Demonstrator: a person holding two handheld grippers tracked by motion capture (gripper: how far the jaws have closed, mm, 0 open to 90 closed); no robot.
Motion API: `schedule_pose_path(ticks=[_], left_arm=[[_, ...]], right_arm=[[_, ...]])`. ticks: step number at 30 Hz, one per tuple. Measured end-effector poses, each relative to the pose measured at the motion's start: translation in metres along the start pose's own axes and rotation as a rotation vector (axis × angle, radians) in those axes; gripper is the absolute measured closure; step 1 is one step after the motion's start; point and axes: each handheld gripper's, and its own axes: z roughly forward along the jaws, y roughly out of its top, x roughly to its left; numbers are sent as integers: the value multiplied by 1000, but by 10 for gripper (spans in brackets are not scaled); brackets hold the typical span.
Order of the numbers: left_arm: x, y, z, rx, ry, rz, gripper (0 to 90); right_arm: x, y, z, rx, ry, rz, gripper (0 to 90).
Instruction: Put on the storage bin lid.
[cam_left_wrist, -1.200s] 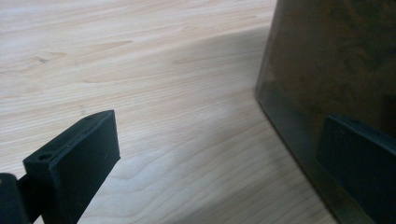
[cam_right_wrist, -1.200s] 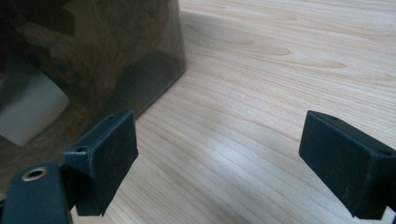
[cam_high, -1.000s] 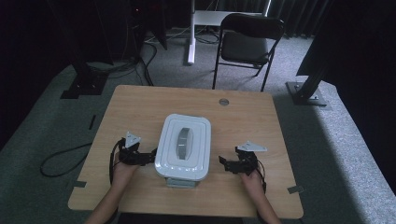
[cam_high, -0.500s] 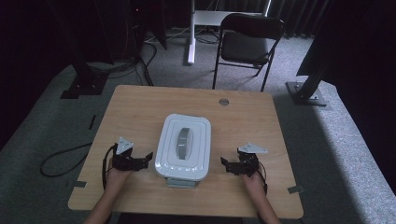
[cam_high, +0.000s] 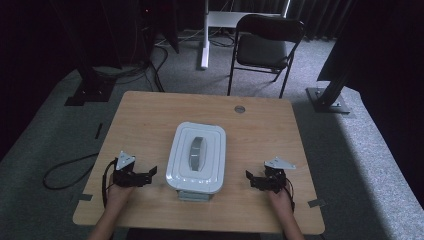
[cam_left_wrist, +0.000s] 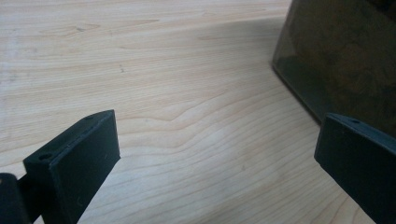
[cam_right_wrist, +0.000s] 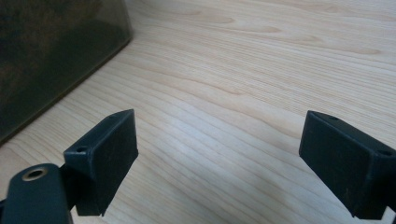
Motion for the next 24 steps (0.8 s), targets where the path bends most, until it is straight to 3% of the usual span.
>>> schedule_pose_path(ticks=[19, 22, 24], left_arm=[[15, -14, -21, -9, 32, -32, 8], [21, -18, -28, 0, 70, -46, 7], [25, -20, -31, -2, 72, -60, 7]], right_arm=[[-20, -21, -29, -9, -93, 60, 107], [-23, -23, -35, -15, -107, 75, 108], [-25, -25, -37, -17, -113, 79, 108]])
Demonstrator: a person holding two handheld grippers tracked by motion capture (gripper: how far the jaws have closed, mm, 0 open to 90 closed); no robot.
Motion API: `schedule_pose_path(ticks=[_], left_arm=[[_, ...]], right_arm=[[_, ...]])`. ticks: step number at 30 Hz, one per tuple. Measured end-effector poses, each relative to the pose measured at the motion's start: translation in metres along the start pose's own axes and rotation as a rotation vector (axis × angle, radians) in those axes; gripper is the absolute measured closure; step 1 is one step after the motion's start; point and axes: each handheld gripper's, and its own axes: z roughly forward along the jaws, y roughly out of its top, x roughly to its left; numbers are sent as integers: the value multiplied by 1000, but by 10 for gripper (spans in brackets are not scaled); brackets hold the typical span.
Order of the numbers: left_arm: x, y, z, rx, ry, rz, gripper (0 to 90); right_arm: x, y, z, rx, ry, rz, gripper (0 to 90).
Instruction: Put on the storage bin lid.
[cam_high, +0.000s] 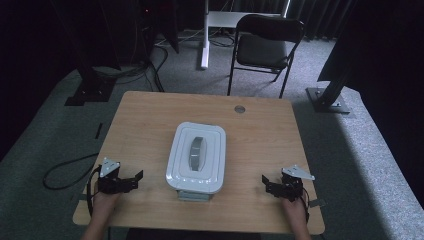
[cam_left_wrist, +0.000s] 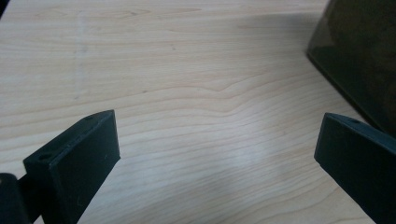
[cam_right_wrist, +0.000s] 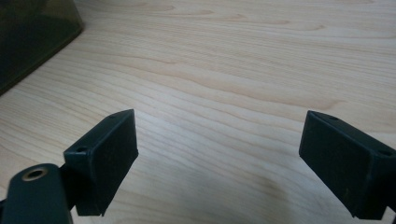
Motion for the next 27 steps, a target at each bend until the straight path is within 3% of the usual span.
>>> schedule_pose_path(ticks=[8, 12, 18, 23, 27], left_arm=[[12, -7, -11, 6, 36, -22, 7], [18, -11, -15, 7, 59, -33, 7], [24, -15, -18, 33, 98, -53, 7], [27, -19, -19, 61, 119, -55, 8], [30, -23, -20, 81, 142, -76, 7]], right_arm=[[-16, -9, -15, -19, -27, 71, 108], [-26, -15, -24, -32, -78, 106, 108], [-38, -25, -34, -20, -155, 125, 108], [-45, -28, -37, -11, -182, 156, 108], [-45, -28, -37, 5, -217, 152, 108]])
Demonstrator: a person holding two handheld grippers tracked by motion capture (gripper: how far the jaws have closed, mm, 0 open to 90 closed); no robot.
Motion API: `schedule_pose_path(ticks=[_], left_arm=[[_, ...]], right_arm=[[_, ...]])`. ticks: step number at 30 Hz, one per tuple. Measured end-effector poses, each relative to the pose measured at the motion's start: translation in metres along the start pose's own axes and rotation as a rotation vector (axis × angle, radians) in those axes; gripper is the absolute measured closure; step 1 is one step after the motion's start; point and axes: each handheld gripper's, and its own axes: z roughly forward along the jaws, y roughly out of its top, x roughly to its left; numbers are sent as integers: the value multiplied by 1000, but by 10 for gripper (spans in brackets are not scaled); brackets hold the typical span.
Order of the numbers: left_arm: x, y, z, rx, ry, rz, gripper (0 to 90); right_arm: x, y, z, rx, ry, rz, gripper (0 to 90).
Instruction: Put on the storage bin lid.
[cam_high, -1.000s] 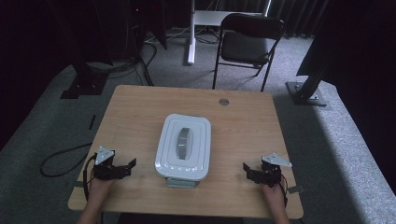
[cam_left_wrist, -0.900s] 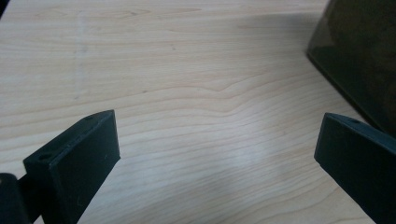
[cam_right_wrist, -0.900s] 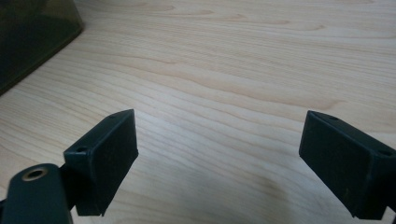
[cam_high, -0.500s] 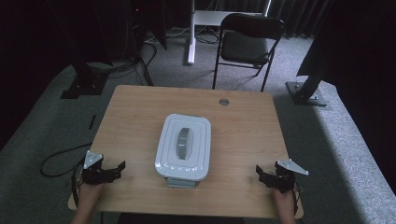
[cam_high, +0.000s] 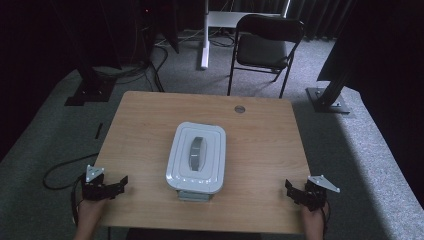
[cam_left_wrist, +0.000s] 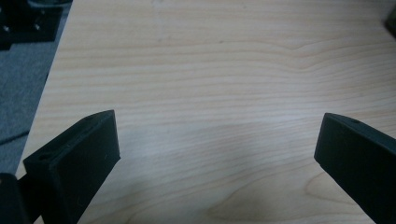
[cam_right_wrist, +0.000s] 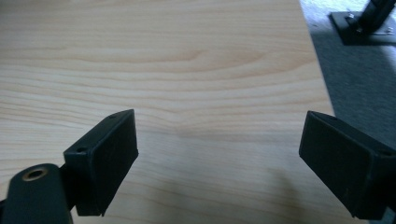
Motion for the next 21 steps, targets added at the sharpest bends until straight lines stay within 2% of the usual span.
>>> schedule_pose_path(ticks=[4, 8, 12, 14, 21], left_arm=[[3, -2, -3, -6, 38, -15, 7], [7, -3, -5, -19, 90, -46, 7], [9, -4, -5, -7, 133, -52, 7], [9, -5, -5, -22, 157, -55, 8], [15, -5, -6, -60, 203, -68, 8]], right_arm=[[-3, -2, 0, 4, -49, 13, 108], [-9, -2, 0, 8, -87, 51, 108], [-13, -2, 0, 7, -89, 81, 108], [-14, -2, 0, 9, -92, 80, 108], [-15, -2, 1, 24, -95, 81, 108]])
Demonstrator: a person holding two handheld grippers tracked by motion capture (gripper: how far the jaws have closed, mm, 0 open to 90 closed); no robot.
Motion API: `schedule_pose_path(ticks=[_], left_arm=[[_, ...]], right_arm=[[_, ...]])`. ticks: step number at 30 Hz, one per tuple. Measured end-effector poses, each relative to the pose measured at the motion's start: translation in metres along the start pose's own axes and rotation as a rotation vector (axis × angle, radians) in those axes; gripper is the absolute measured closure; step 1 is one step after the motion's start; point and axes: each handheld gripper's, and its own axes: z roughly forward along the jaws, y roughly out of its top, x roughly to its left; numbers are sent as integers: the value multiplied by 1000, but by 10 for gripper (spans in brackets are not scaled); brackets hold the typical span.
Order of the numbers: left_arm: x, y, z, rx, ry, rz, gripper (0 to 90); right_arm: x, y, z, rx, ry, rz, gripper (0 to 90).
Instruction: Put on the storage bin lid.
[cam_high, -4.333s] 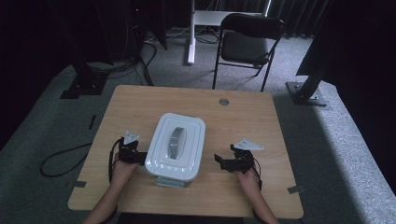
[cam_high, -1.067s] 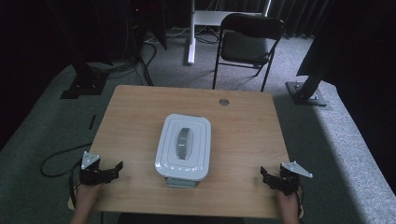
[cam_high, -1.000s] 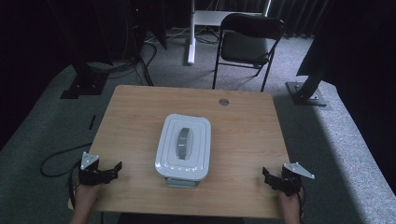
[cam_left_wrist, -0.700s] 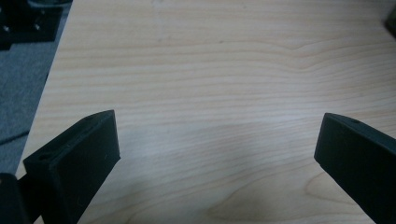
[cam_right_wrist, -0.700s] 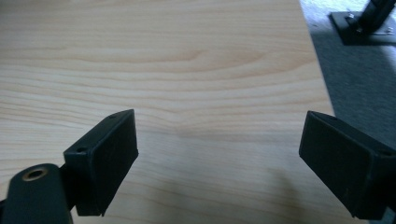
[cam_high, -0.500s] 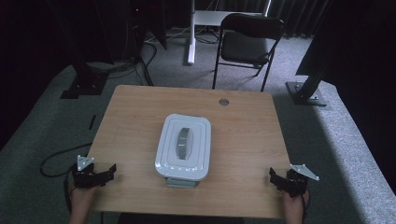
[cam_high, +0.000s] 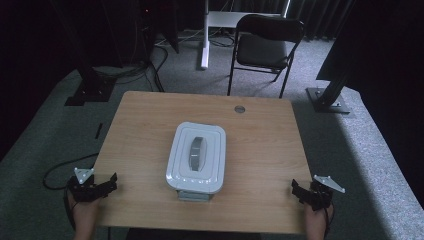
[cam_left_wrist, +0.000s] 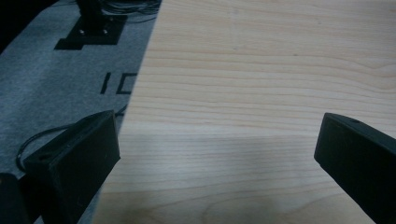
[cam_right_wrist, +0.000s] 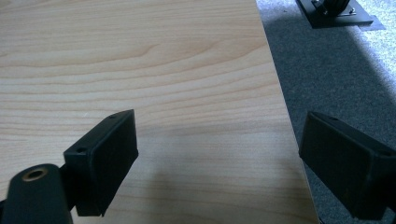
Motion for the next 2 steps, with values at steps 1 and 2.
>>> schedule_pose_path(ticks=[1, 2], left_arm=[[1, 0, 0, -1, 1, -3, 8], [1, 0, 0, 4, 3, 2, 8]], right_arm=[[0, 0, 0, 2, -2, -2, 108], [0, 0, 0, 3, -3, -3, 108]])
